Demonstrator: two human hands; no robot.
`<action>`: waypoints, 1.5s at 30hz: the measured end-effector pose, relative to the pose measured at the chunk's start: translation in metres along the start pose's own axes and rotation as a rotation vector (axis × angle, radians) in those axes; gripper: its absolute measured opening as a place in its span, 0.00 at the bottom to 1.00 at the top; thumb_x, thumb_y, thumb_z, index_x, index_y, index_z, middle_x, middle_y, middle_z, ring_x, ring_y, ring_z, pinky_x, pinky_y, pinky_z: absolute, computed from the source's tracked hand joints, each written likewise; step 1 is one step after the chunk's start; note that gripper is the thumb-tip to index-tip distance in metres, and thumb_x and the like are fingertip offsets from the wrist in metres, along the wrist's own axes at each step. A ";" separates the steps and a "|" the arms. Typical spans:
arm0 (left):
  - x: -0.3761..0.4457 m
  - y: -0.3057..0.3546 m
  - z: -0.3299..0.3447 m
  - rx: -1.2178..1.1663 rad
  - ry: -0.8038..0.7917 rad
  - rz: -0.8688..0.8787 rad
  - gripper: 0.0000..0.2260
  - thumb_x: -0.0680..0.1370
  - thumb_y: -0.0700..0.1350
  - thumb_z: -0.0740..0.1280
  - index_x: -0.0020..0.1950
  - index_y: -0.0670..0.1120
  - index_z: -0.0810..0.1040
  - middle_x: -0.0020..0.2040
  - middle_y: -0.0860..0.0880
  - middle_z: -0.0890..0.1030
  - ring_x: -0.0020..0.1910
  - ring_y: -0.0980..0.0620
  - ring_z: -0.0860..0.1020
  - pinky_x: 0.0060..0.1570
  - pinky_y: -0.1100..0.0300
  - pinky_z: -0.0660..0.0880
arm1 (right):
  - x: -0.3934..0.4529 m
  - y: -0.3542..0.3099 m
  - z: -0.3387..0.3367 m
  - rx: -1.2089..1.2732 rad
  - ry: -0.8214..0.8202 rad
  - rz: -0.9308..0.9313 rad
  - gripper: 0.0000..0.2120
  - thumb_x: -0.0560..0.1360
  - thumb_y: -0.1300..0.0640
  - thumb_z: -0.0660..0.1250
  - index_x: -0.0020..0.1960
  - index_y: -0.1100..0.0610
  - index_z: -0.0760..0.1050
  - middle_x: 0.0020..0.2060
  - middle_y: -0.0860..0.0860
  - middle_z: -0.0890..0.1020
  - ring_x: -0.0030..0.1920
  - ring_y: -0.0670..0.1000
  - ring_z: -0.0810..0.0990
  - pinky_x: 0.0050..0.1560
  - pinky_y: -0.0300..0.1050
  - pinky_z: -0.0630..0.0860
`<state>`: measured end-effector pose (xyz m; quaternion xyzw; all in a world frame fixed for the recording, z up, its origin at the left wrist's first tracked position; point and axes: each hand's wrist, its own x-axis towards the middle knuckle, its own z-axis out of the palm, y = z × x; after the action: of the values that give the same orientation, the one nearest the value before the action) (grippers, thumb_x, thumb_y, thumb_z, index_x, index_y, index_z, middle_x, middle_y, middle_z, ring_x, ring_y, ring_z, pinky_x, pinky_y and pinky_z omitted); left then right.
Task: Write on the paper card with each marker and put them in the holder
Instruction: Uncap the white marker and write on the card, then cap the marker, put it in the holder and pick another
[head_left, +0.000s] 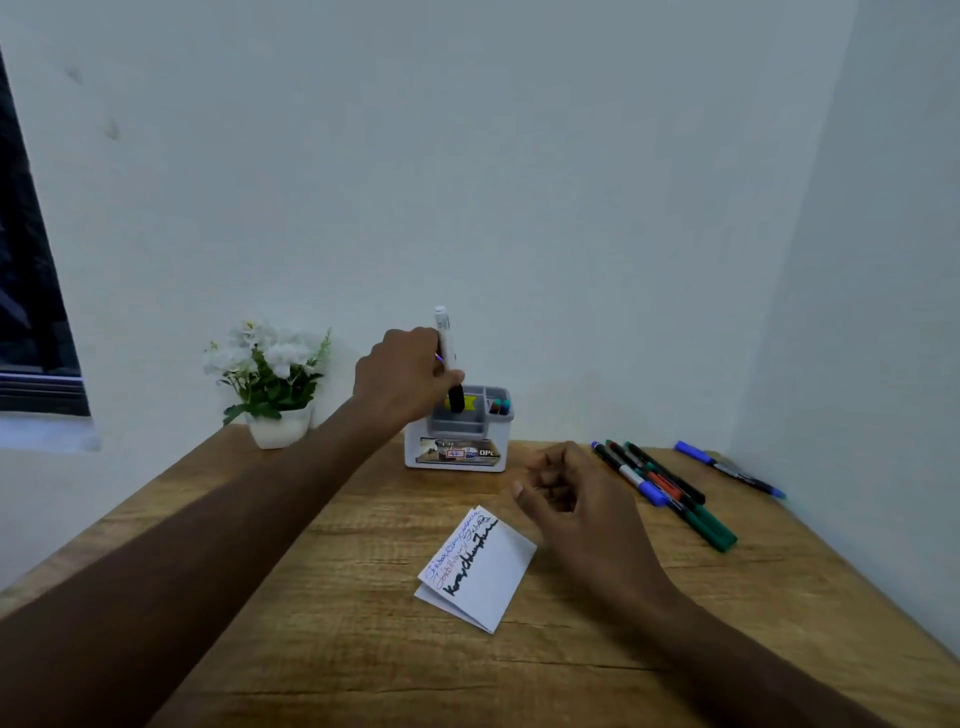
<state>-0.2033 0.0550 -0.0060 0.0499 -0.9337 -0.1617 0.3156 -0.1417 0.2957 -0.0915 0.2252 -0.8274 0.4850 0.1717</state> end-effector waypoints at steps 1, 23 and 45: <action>0.003 0.002 0.006 0.067 -0.019 -0.012 0.16 0.76 0.60 0.74 0.53 0.49 0.80 0.49 0.50 0.84 0.48 0.47 0.82 0.43 0.54 0.75 | 0.002 0.002 -0.003 -0.020 0.012 -0.013 0.09 0.79 0.52 0.76 0.52 0.42 0.77 0.45 0.42 0.84 0.50 0.35 0.80 0.47 0.30 0.78; 0.003 -0.005 0.029 0.021 -0.049 -0.113 0.24 0.74 0.62 0.76 0.63 0.49 0.80 0.57 0.49 0.84 0.57 0.46 0.81 0.52 0.49 0.79 | 0.051 0.068 -0.057 -0.895 -0.131 0.091 0.12 0.85 0.56 0.63 0.64 0.57 0.82 0.63 0.56 0.79 0.61 0.55 0.77 0.62 0.49 0.78; -0.169 -0.006 0.000 -0.207 -0.463 0.518 0.10 0.82 0.59 0.66 0.64 0.65 0.74 0.56 0.71 0.73 0.57 0.70 0.72 0.55 0.74 0.66 | 0.027 0.039 -0.028 -0.770 -0.230 0.146 0.11 0.84 0.56 0.65 0.64 0.58 0.77 0.63 0.58 0.78 0.49 0.50 0.73 0.47 0.42 0.69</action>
<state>-0.0694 0.0821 -0.1052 -0.2585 -0.9407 -0.1771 0.1298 -0.1838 0.3311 -0.0934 0.1380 -0.9761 0.1224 0.1148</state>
